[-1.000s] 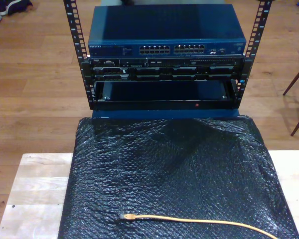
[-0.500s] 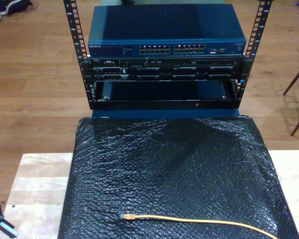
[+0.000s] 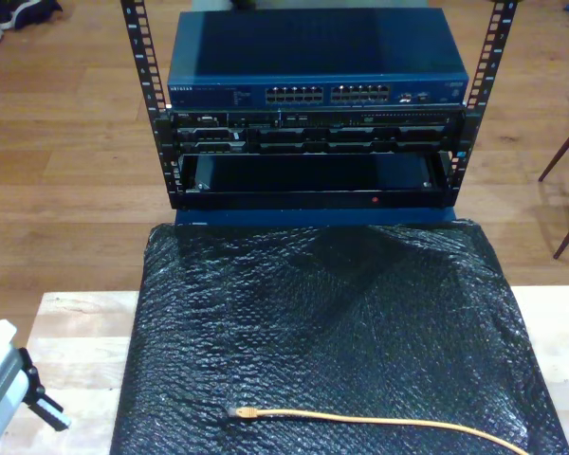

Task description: Grab the cable and plug it in

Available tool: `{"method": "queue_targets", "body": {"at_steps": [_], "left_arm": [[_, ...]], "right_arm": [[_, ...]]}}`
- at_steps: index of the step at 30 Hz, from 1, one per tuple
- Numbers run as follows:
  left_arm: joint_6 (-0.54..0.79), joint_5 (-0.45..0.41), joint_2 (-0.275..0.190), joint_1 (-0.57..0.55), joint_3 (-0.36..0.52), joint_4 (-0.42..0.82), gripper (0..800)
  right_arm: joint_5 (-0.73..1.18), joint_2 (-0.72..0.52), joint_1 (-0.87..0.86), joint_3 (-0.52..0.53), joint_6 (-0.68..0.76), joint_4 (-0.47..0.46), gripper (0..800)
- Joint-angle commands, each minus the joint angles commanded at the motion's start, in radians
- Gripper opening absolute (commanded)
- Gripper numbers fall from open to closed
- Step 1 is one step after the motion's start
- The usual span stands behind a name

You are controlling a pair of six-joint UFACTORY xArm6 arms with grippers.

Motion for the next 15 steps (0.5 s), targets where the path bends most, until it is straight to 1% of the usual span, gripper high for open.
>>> {"method": "queue_targets", "body": {"at_steps": [10, 15], "left_arm": [[-0.057, -0.003, -0.002, -0.006, 0.002, -0.020, 800], [-0.086, -0.023, -0.005, -0.006, 0.011, -0.021, 800]], "right_arm": [[-0.218, -0.072, 0.292, 0.110, 0.201, -0.011, 796], [-0.313, -0.097, 0.451, 0.150, 0.311, -0.021, 798]]}}
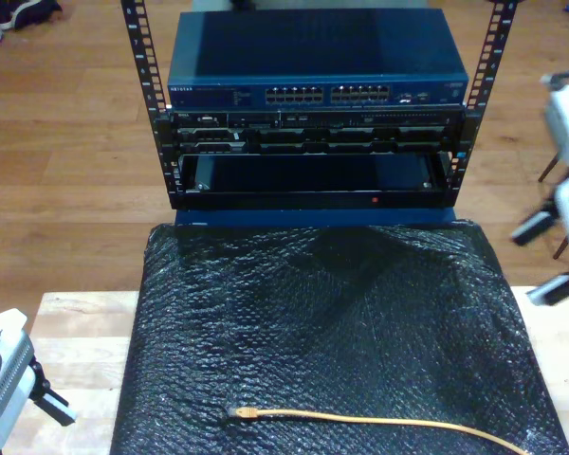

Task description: Grab the cable and plug it in

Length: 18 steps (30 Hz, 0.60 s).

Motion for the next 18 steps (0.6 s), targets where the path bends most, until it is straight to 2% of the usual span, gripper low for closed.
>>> {"method": "queue_targets", "body": {"at_steps": [7, 18], "left_arm": [[-0.029, -0.025, 0.000, 0.003, 0.014, 0.000, 800], [-0.058, -0.055, -0.005, 0.006, 0.048, 0.000, 800]], "right_arm": [[-0.104, -0.048, 0.167, 0.058, 0.157, -0.034, 799], [-0.235, -0.048, 0.396, 0.100, 0.434, -0.199, 799]]}}
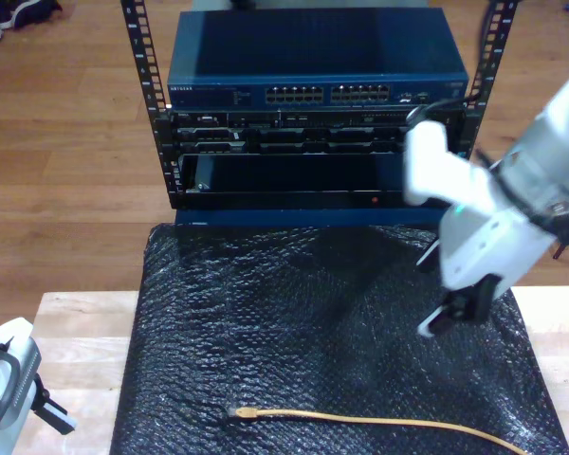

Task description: Grab the cable and plug it in

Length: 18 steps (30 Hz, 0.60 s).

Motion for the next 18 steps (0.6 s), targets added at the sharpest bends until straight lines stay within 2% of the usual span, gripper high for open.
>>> {"method": "queue_targets", "body": {"at_steps": [9, 18], "left_arm": [[-0.003, -0.023, 0.000, 0.002, 0.023, 0.000, 800], [0.003, -0.081, 0.021, 0.002, 0.012, 0.005, 800]], "right_arm": [[-0.012, 0.015, 0.141, -0.002, 0.236, -0.152, 798], [-0.126, 0.138, 0.327, -0.008, 0.428, -0.295, 796]]}}
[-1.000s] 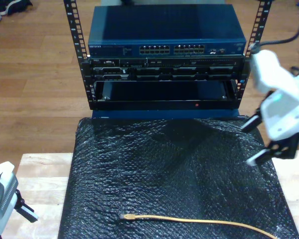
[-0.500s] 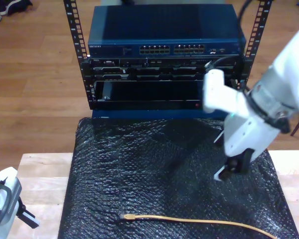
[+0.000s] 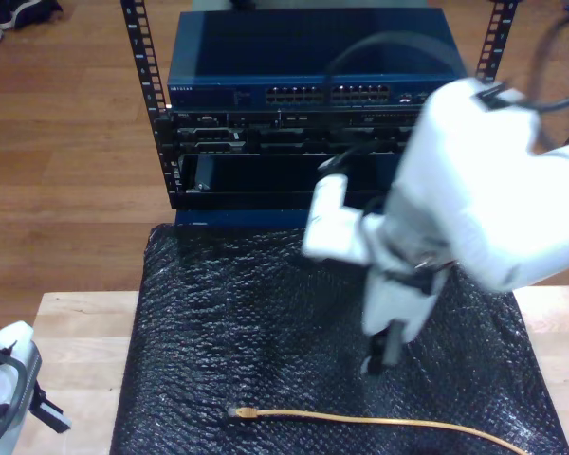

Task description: Grab the cable and plug it in

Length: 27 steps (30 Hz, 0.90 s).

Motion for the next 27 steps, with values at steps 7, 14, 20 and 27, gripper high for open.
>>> {"method": "queue_targets", "body": {"at_steps": [7, 14, 20, 27], "left_arm": [[0.000, -0.009, 0.026, 0.000, 0.000, 0.000, 800], [-0.002, -0.009, 0.032, 0.002, 0.002, 0.000, 800], [-0.002, -0.009, 0.032, 0.002, 0.003, -0.002, 800], [-0.002, -0.008, 0.031, 0.003, 0.005, -0.002, 800]], "right_arm": [[-0.041, 0.135, 0.120, -0.054, 0.155, -0.157, 796], [-0.040, 0.212, 0.195, -0.083, 0.250, -0.230, 794], [-0.049, 0.264, 0.239, -0.101, 0.273, -0.230, 789], [-0.051, 0.356, 0.305, -0.138, 0.318, -0.233, 778]]}}
